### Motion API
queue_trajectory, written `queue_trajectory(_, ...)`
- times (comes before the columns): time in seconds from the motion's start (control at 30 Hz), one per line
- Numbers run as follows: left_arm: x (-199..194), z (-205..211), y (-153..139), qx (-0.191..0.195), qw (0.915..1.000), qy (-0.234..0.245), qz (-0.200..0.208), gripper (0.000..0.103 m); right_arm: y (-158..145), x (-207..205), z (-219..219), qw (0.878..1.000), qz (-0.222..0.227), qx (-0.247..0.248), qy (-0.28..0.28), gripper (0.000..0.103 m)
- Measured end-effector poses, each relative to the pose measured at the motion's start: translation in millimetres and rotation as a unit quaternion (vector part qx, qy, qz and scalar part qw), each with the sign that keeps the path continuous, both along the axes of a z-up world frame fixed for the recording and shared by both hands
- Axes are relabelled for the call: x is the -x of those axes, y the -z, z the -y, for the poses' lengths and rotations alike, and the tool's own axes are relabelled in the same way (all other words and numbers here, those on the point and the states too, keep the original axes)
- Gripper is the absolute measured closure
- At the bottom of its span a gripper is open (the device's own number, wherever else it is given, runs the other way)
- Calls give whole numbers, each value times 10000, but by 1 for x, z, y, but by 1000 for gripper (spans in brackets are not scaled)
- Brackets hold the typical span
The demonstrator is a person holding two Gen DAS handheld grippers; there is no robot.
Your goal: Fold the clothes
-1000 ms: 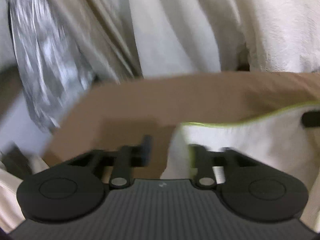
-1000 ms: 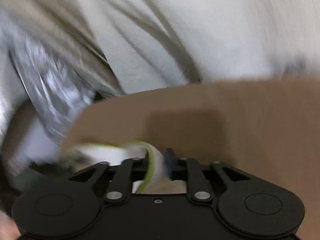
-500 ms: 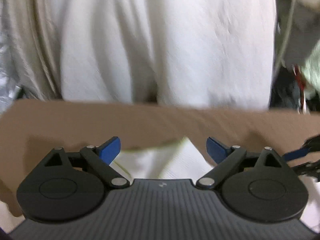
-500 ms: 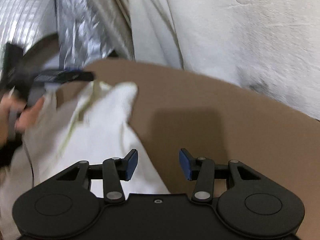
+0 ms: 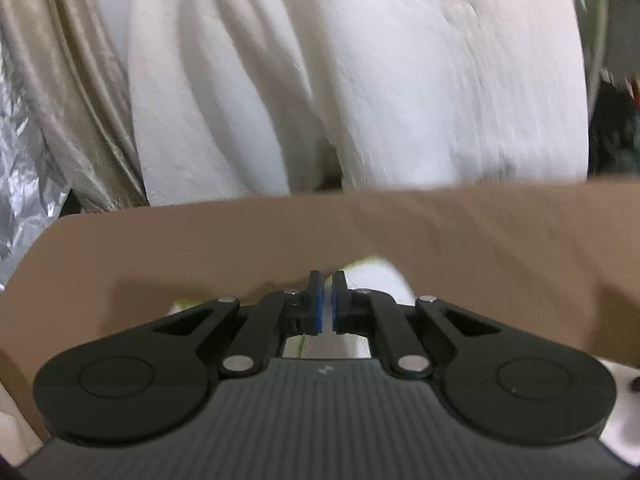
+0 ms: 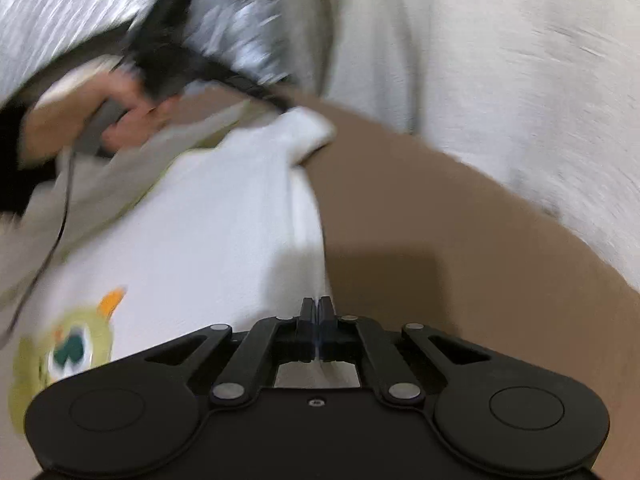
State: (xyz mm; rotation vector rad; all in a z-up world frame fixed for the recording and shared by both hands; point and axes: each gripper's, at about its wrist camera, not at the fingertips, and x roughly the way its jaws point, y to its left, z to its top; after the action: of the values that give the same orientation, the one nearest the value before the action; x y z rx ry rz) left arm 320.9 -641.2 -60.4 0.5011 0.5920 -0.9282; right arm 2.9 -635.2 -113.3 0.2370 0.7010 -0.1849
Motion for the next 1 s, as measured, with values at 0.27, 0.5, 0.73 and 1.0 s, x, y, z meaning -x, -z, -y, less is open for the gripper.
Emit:
queue_trajectory(0.27,-11,16,29,-228,9949,-891,-418,97,9,21,18,9917,-174,-8,1277,72)
queue_trajectory(0.5,81,-33,-10,-50,9974,-419,577,22,-29,118,29,9742,569,-653,2084,55)
queue_trajectory(0.73,135,-52,-29,-77,9980,79,624,6,-35,210,30,9461,585,-1026,3014,55)
queue_trajectory(1.0,209,-141,-17,-711,9960,227,501,6,-57,283,-17,9399,163,-864,3300,48)
